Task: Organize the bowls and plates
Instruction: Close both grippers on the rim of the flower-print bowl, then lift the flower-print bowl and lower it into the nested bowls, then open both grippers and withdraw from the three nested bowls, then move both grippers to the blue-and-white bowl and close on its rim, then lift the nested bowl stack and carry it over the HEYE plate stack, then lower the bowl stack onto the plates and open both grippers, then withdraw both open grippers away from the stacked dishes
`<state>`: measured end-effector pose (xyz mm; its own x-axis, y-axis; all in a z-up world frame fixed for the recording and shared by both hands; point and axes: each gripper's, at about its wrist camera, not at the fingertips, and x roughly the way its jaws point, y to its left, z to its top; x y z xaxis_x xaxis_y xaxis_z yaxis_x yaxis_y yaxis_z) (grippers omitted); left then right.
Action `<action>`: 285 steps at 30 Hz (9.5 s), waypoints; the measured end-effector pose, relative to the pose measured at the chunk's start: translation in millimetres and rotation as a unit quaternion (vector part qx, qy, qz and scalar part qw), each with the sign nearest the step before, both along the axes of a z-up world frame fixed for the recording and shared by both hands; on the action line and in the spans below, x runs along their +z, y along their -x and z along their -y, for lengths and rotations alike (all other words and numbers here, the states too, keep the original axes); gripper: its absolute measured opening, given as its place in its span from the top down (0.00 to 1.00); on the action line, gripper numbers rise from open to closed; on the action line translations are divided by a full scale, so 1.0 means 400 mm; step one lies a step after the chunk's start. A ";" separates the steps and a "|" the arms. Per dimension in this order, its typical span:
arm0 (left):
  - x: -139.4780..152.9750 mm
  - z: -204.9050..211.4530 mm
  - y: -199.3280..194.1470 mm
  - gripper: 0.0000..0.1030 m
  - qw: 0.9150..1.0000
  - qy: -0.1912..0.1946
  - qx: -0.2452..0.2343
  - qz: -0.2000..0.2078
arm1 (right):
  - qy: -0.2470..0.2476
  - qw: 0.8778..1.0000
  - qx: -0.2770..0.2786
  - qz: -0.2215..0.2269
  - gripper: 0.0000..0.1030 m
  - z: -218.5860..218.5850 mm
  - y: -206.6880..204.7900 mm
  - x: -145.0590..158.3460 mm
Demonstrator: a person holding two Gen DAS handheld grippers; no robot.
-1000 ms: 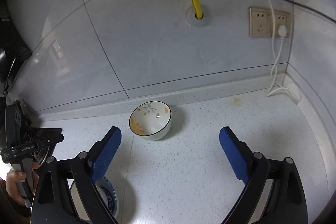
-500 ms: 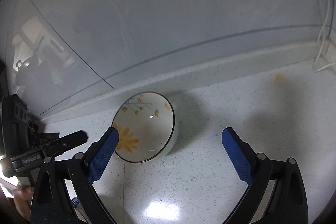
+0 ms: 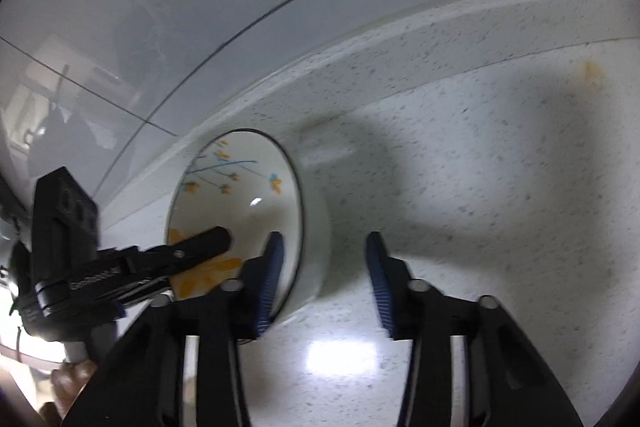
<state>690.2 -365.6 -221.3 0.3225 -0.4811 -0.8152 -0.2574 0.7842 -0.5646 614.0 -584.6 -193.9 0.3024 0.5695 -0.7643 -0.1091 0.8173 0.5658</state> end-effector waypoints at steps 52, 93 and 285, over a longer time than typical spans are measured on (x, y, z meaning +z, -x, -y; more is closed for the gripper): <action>0.125 -0.207 0.766 0.83 1.000 -0.005 0.022 -0.021 | 0.039 0.994 0.098 -0.017 0.84 -0.212 0.635 0.159; 0.307 -0.248 0.865 0.69 0.985 -0.136 0.009 0.105 | 0.095 0.985 0.040 0.135 0.53 -0.148 0.726 0.325; 0.430 -0.824 1.402 0.49 0.933 -0.237 0.007 0.272 | 0.134 0.958 0.041 0.249 0.12 -0.684 1.208 0.385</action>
